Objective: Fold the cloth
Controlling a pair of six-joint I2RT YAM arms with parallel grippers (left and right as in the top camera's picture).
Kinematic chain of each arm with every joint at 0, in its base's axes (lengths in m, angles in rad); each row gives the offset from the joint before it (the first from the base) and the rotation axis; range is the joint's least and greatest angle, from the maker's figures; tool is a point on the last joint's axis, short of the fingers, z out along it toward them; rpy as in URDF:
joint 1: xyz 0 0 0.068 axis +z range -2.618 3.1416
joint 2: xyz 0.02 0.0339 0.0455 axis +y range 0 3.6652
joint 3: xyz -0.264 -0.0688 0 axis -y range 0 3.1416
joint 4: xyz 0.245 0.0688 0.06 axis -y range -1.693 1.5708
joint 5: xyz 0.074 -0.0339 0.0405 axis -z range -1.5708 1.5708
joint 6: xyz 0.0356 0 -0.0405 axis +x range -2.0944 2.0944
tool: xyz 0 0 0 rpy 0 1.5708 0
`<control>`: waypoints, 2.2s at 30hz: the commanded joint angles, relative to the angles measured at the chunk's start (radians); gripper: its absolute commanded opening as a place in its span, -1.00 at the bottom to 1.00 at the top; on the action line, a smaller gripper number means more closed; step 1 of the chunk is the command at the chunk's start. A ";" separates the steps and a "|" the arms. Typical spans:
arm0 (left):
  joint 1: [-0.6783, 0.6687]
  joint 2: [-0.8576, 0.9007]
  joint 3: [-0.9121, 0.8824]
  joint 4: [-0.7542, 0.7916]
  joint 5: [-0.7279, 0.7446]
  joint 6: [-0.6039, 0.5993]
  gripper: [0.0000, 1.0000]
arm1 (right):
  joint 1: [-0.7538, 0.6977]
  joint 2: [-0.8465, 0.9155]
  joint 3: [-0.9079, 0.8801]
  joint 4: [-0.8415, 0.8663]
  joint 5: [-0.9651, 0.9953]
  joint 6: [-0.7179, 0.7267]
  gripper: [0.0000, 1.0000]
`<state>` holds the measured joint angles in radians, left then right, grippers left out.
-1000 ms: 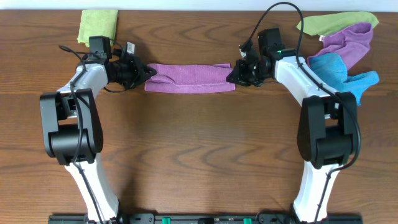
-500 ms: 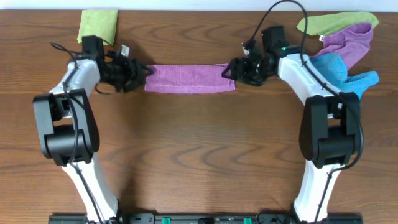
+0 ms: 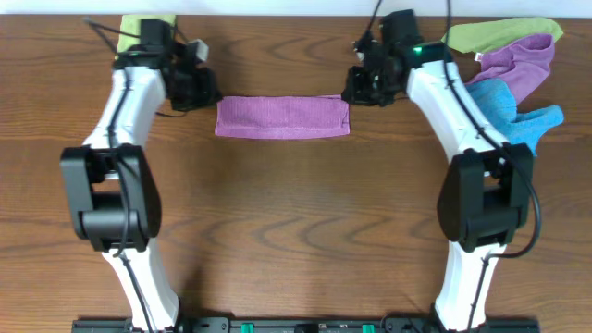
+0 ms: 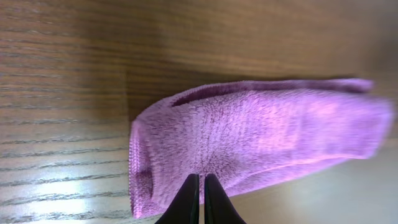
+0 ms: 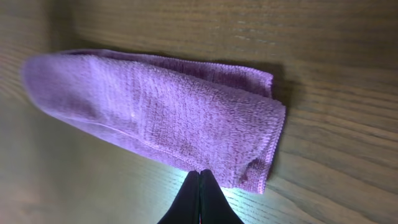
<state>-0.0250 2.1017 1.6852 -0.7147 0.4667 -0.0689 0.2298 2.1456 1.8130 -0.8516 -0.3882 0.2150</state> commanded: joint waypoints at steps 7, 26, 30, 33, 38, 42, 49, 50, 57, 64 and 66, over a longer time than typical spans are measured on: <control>-0.171 -0.013 -0.004 0.041 -0.480 0.026 -0.88 | 0.039 0.007 0.014 -0.006 0.127 -0.022 -0.97; -0.177 0.107 -0.021 0.057 -0.471 0.021 -0.88 | 0.032 0.007 0.014 -0.024 0.169 -0.022 -0.97; -0.177 0.150 -0.021 0.062 -0.471 0.021 -0.88 | 0.020 0.007 0.014 -0.031 0.171 -0.022 -0.22; -0.177 0.174 -0.021 0.059 -0.466 0.016 -0.88 | 0.011 0.007 0.014 -0.043 0.171 -0.039 0.49; -0.178 0.178 -0.021 0.057 -0.465 0.016 -0.88 | -0.039 0.012 0.007 -0.045 0.058 -0.107 0.83; -0.178 0.178 -0.021 0.055 -0.441 0.017 -0.88 | -0.108 0.056 0.006 -0.035 -0.148 -0.124 0.99; -0.178 0.178 -0.021 0.054 -0.439 0.017 -0.88 | -0.156 0.181 0.006 -0.029 -0.401 -0.149 0.88; -0.178 0.178 -0.021 0.053 -0.439 0.017 -0.88 | -0.155 0.189 0.006 -0.027 -0.405 -0.149 0.88; -0.178 0.178 -0.021 0.053 -0.406 0.017 -0.88 | -0.135 0.229 0.006 0.024 -0.406 -0.134 0.92; -0.178 0.178 -0.021 0.055 -0.395 0.017 -0.88 | -0.121 0.263 0.006 0.032 -0.406 -0.132 0.96; -0.178 0.178 -0.021 0.054 -0.394 0.017 -0.88 | -0.117 0.285 0.006 0.033 -0.406 -0.121 0.96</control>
<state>-0.1982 2.2429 1.6741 -0.6495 0.0307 -0.0513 0.0975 2.3692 1.8153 -0.8173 -0.7963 0.0910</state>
